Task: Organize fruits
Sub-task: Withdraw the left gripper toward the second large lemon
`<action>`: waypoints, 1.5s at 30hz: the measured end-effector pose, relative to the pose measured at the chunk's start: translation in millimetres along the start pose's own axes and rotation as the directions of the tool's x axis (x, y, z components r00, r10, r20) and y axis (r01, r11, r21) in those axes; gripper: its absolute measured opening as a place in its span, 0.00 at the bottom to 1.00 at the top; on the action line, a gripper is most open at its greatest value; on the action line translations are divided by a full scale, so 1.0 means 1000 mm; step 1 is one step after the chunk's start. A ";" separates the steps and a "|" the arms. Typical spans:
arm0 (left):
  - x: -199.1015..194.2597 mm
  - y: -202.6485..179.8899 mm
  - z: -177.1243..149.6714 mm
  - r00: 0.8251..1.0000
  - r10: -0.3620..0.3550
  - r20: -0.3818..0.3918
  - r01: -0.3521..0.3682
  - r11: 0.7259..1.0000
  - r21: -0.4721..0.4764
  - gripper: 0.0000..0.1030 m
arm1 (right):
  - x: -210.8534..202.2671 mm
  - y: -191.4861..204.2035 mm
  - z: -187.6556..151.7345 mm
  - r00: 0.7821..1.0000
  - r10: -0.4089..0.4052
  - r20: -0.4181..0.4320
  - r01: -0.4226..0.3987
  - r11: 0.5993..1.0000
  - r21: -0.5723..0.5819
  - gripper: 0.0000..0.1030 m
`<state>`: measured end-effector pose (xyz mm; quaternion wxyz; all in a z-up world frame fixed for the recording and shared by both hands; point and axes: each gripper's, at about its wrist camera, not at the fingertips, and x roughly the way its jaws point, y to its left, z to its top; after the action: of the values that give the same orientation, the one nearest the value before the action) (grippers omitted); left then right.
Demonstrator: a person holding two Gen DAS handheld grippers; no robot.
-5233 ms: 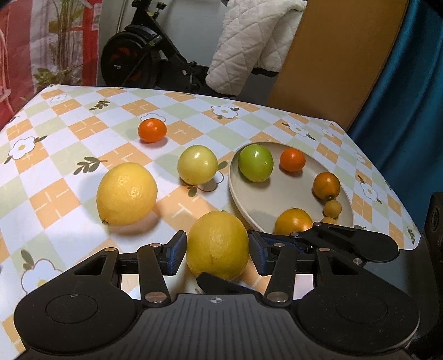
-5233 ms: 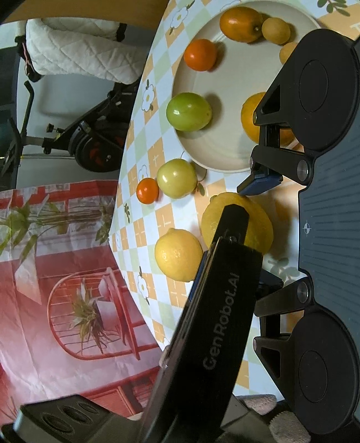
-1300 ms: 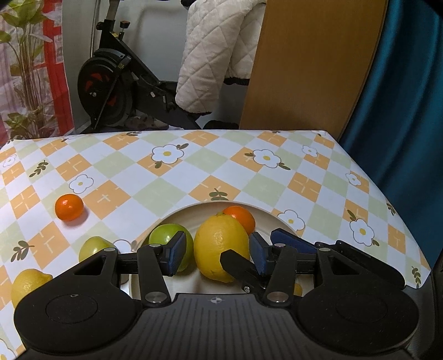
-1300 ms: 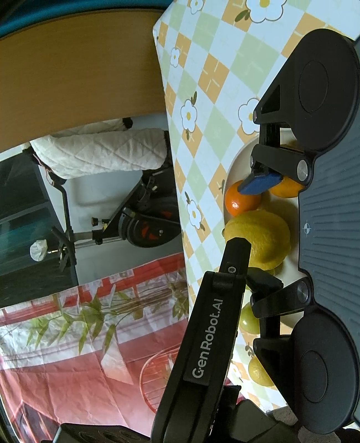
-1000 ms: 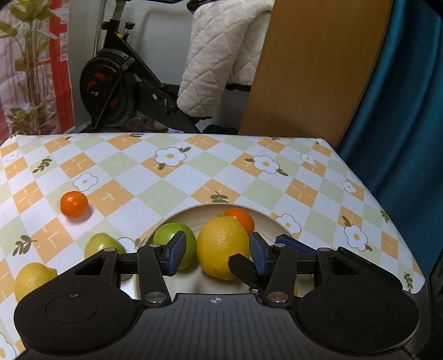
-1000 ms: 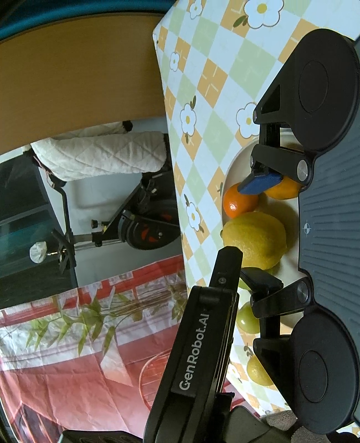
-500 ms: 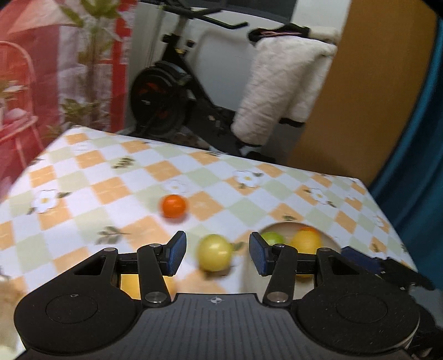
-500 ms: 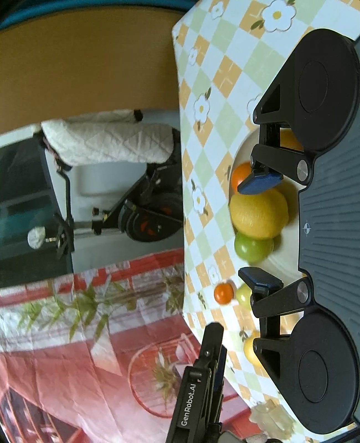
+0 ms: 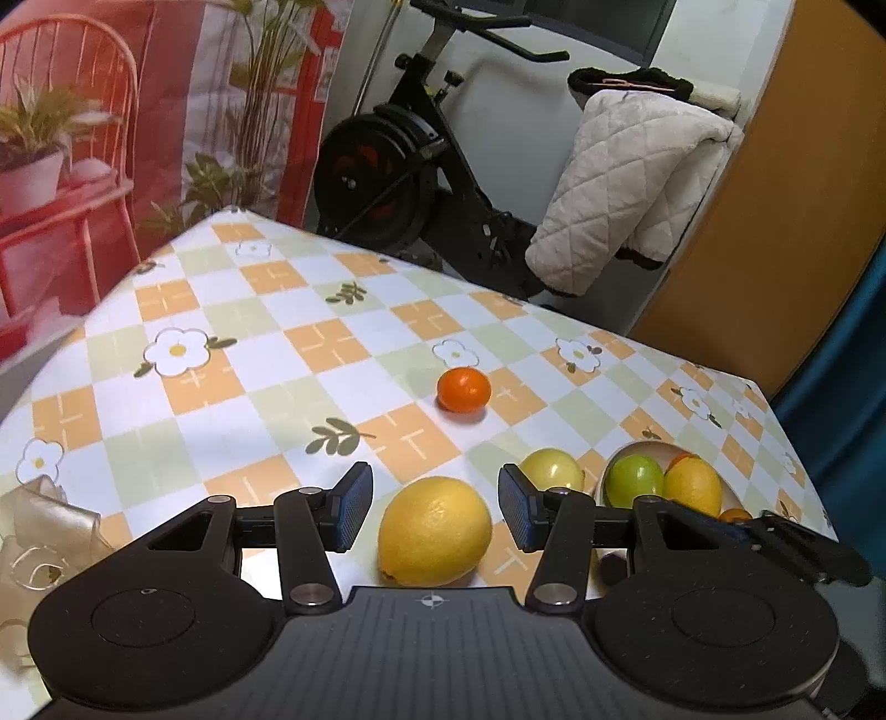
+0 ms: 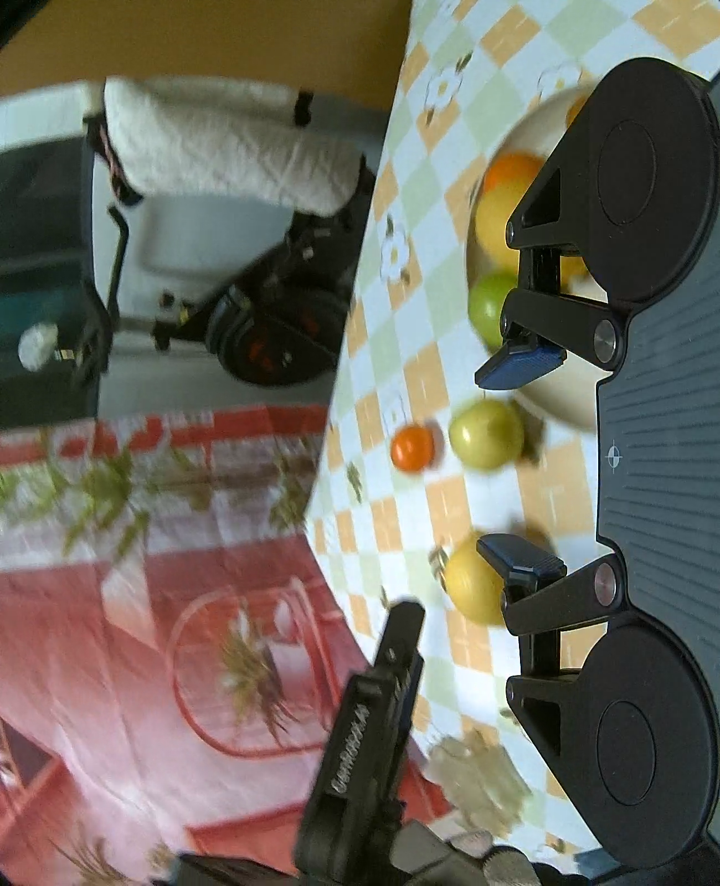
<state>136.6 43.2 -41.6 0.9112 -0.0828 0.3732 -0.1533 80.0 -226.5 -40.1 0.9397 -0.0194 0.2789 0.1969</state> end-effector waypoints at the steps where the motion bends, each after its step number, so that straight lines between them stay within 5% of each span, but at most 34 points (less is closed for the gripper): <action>1: 0.001 0.001 -0.001 1.000 -0.001 -0.005 0.001 1.000 -0.001 0.51 | 0.005 0.005 0.000 1.000 0.011 -0.012 -0.011 1.000 -0.015 0.53; 14: 0.019 0.005 -0.010 1.000 -0.013 -0.022 0.014 0.999 0.034 0.52 | 0.058 0.050 0.002 0.991 0.064 -0.121 -0.081 0.986 -0.146 0.61; 34: 0.032 0.010 -0.012 0.998 -0.054 -0.016 0.055 0.998 0.034 0.53 | 0.088 0.053 0.001 0.986 0.066 -0.151 -0.086 0.988 -0.127 0.58; 37: 0.033 0.010 -0.013 0.999 -0.050 -0.019 0.050 0.998 0.036 0.65 | 0.089 0.053 0.001 0.987 0.067 -0.149 -0.086 0.989 -0.123 0.58; 45: 0.034 0.012 -0.019 0.998 -0.066 -0.014 0.067 0.996 0.053 0.66 | 0.089 0.050 -0.001 0.987 0.075 -0.143 -0.090 0.991 -0.100 0.57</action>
<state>148.2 42.1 -80.6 0.9051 -0.0698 0.3718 -0.1941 128.7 -148.9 -84.0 0.9066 -0.0713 0.3335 0.2485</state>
